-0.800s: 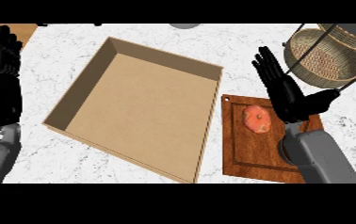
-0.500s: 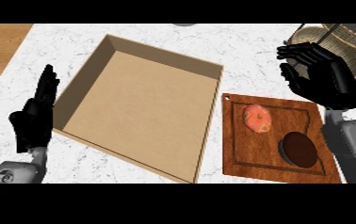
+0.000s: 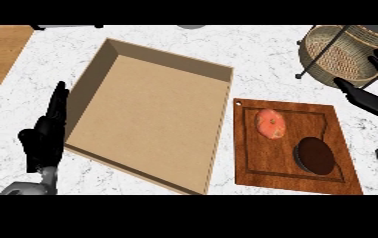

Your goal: Pick the squash from the cutting board and place it in the tiered basket

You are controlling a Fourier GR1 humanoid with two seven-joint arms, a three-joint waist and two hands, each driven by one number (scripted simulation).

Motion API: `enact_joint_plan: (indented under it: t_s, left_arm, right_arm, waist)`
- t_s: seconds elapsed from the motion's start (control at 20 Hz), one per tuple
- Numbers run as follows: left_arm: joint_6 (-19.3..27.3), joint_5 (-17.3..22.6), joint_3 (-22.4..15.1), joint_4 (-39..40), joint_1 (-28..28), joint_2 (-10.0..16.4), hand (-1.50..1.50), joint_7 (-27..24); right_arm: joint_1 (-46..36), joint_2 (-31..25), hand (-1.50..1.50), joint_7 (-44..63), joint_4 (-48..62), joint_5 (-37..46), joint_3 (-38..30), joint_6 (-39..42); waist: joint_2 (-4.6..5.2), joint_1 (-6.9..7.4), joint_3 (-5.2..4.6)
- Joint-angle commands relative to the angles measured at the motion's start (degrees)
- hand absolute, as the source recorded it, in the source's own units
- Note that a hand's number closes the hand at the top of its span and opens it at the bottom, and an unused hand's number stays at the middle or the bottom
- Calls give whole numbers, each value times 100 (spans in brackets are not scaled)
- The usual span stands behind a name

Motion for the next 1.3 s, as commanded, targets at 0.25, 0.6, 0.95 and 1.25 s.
enact_joint_plan:
  t_s: [0.25,0.6,0.95,1.25]
  left_arm:
    - [-226,123,-372,597,536,-545,0,77]
    - [-294,99,-355,477,549,-591,0,174]
    - [-235,-76,-470,437,630,-788,0,170]
    - [-527,-5,-331,404,654,-634,0,170]
  right_arm:
    - [689,-1188,-150,1320,-764,459,877,1077]
    - [709,-2515,-150,2599,-1582,1536,1648,1499]
    - [699,-2527,-150,3927,-2564,2402,2178,955]
    - [562,-2368,-150,5016,-2980,3016,2729,804]
  waist:
    - [98,-52,-170]
    - [94,40,-186]
    - [82,102,-149]
    - [96,216,-142]
